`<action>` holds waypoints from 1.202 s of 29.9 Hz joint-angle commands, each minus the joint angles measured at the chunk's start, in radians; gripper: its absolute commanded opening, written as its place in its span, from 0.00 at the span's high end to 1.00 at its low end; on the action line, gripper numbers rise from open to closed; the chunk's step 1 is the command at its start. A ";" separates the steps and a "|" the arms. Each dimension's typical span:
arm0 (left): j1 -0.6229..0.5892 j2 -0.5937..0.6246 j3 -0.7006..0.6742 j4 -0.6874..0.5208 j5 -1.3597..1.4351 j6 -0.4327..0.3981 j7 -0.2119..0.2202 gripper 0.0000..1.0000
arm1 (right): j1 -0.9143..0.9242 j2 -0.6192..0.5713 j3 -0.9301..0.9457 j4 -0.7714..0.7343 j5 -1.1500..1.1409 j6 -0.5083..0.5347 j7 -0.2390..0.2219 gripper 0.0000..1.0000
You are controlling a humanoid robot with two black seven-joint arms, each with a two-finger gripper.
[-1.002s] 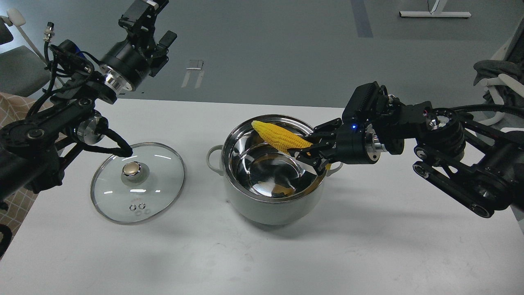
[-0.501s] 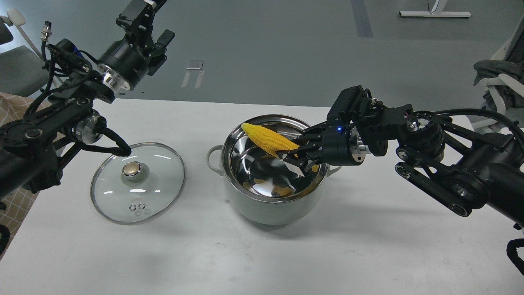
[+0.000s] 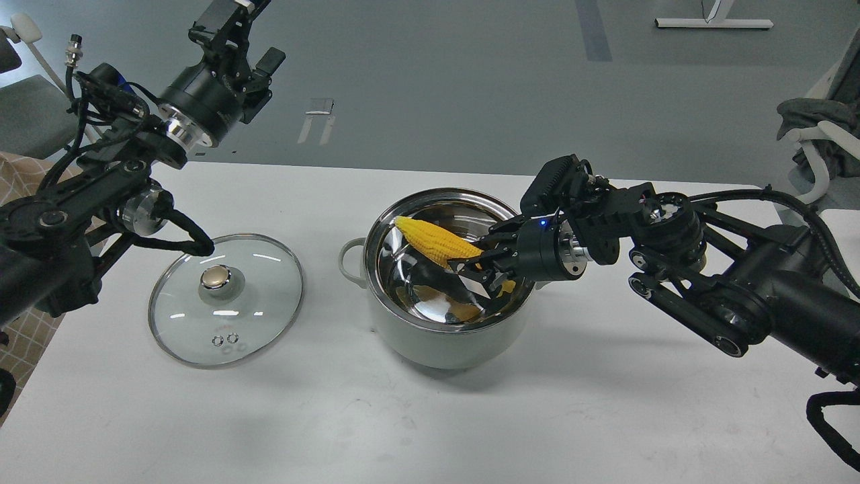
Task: Open pot and put corn in
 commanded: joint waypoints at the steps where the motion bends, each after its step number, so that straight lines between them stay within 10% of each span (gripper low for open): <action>1: 0.000 0.001 -0.002 0.000 0.000 0.000 0.000 0.03 | -0.003 0.002 0.000 -0.008 0.000 0.000 0.000 0.75; 14: 0.002 0.000 -0.002 -0.002 0.000 -0.002 0.000 0.03 | -0.011 0.019 0.000 -0.022 0.000 0.000 0.000 0.62; 36: 0.002 0.001 -0.003 0.000 0.002 0.000 0.000 0.03 | 0.003 0.021 0.081 -0.011 0.000 0.000 0.000 0.02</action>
